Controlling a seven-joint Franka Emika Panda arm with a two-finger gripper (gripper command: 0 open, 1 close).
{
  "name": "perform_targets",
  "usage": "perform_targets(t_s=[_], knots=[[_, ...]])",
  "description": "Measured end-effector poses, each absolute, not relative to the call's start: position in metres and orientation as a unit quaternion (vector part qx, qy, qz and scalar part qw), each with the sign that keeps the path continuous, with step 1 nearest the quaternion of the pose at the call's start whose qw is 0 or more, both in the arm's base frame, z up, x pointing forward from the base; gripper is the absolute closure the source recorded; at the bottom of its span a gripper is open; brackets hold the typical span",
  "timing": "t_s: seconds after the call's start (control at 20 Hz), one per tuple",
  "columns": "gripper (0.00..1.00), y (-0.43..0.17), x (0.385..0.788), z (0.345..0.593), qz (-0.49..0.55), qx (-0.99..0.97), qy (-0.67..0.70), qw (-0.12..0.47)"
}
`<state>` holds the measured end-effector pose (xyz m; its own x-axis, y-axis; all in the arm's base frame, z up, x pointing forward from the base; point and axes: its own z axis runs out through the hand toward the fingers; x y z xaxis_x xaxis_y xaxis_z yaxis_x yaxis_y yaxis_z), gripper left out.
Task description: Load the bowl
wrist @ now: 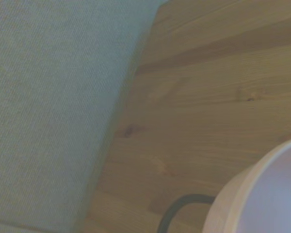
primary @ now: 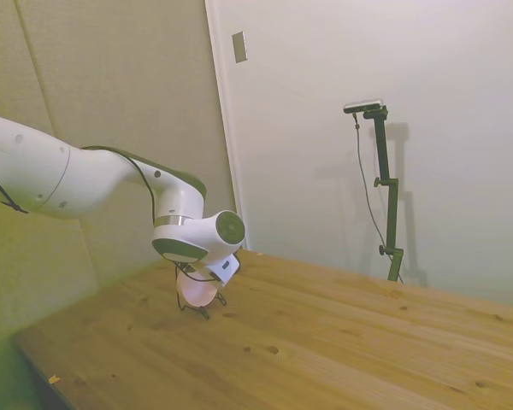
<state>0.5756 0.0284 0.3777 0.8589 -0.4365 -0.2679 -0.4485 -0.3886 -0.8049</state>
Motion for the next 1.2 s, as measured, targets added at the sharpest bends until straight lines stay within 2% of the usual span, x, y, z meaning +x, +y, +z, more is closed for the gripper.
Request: perform_targets(t_s=[0.3,0.35,0.95,1.2], knots=[[1.00,0.030,0.576,0.375,0.006,-0.831,0.267,0.488],[0.00,0.030,0.576,0.375,0.006,-0.831,0.267,0.488],[0.00,0.027,0.574,0.376,0.007,-0.830,0.268,0.489],[0.00,0.009,0.562,0.400,-0.006,-0.829,0.266,0.492]])
